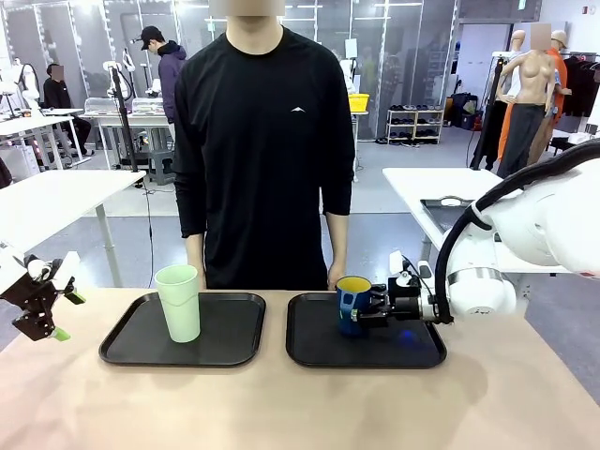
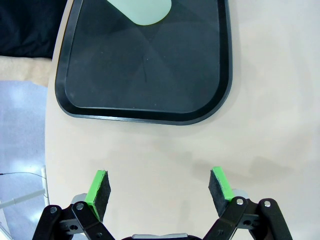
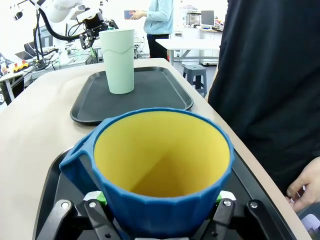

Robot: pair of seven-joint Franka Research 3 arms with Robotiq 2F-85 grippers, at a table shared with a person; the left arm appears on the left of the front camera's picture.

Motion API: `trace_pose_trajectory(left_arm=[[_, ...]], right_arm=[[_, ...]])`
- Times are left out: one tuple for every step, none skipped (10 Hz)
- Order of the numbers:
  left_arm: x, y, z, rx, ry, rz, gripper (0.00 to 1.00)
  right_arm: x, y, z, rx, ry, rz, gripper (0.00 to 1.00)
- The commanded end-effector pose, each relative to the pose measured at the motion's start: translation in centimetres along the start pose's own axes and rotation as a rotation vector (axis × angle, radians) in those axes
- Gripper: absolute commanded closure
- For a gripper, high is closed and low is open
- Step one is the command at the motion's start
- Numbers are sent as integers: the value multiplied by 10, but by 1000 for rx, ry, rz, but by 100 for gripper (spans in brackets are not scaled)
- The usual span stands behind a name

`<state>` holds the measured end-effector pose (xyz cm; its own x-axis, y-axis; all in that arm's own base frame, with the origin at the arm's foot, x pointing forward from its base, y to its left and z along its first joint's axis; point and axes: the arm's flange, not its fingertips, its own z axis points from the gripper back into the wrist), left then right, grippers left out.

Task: Sort and store the cups by type.
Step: Pick up the Handle plastic cup and place it into the empty Flat Tray.

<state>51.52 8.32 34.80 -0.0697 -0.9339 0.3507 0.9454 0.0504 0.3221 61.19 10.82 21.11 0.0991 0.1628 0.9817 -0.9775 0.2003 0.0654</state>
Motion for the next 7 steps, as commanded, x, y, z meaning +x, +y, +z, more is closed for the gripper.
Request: trace_pose_trajectory(left_arm=[[0,-1,0,18,-17,-9,0],[0,-1,0,18,-17,-9,0],[0,-1,0,18,-17,-9,0],[0,-1,0,18,-17,-9,0],[0,-1,0,18,-17,-9,0],[0,-1,0,18,-17,-9,0],[0,-1,0,18,-17,-9,0]], right_arm=[[-3,-3,-6,-10,19,-9,9],[-3,-3,-6,-8,21,-8,6],[-2,-3,-3,-8,19,-7,0],[-2,-2,-1,-10,15,-6,0],[-2,-2,1,-10,14,-7,0],[-2,-2,3,-12,19,-15,0],[-2,-2,4,-19,32,-20,0]])
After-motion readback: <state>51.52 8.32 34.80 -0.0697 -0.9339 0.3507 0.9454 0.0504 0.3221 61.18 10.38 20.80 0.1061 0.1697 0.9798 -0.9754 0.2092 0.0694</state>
